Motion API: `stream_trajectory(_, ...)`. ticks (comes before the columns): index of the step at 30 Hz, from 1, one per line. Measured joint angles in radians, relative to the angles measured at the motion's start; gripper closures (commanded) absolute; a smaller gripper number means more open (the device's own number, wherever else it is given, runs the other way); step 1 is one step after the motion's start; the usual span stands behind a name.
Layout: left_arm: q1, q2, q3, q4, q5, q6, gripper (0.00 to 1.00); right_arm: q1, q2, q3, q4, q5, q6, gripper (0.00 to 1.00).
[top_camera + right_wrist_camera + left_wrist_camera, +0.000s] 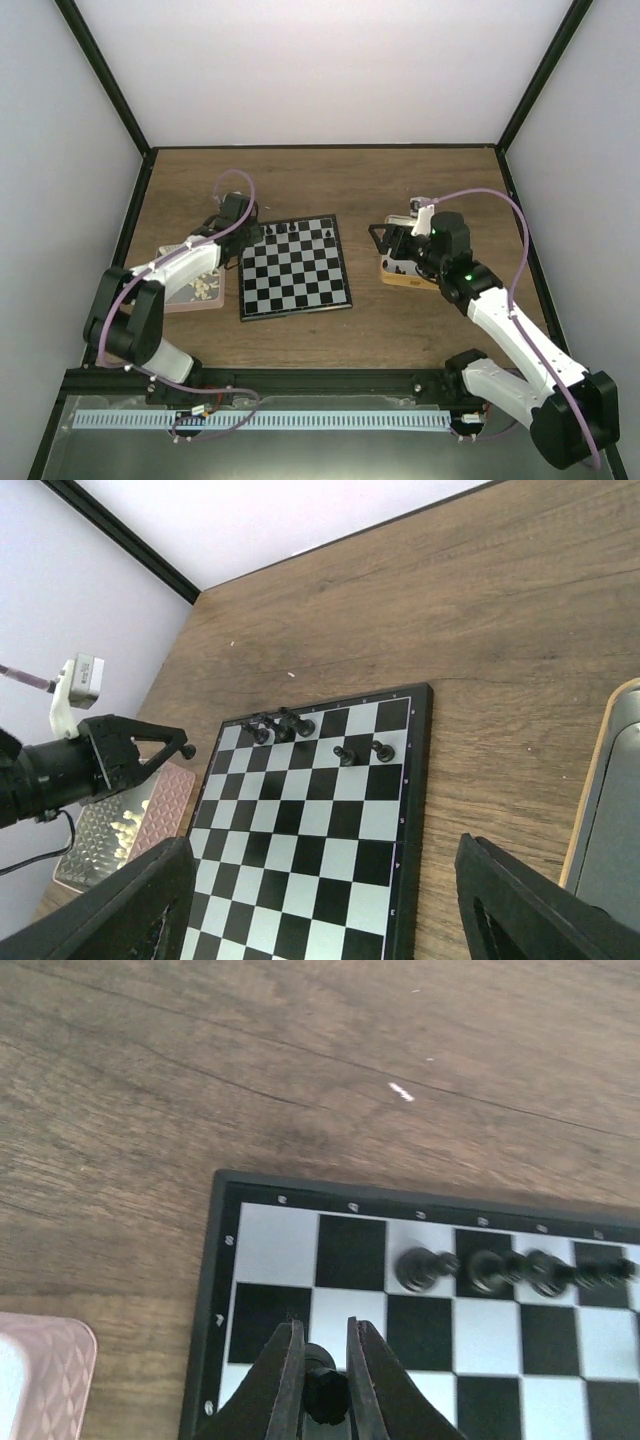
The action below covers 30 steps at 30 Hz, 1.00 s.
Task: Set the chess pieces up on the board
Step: Place the chess piece on the chessboard.
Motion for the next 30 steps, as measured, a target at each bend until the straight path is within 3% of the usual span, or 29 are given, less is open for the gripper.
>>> stream_trajectory(11,0.043,0.203,0.019,0.114,-0.018,-0.002,0.96,0.0,0.06,-0.011,0.015,0.029,-0.002,0.27)
stream_trajectory(24,0.045,0.251,0.036,0.193,-0.038,0.035,0.95,0.0,0.1,-0.011,0.04,0.038,-0.004,0.27)
stream_trajectory(27,0.048,0.255,0.036,0.204,-0.04,0.043,0.9,0.0,0.101,-0.011,0.04,0.038,-0.004,0.27)
stream_trajectory(30,0.05,0.256,0.036,0.208,-0.042,0.044,0.78,0.0,0.101,-0.011,0.04,0.042,-0.004,0.27)
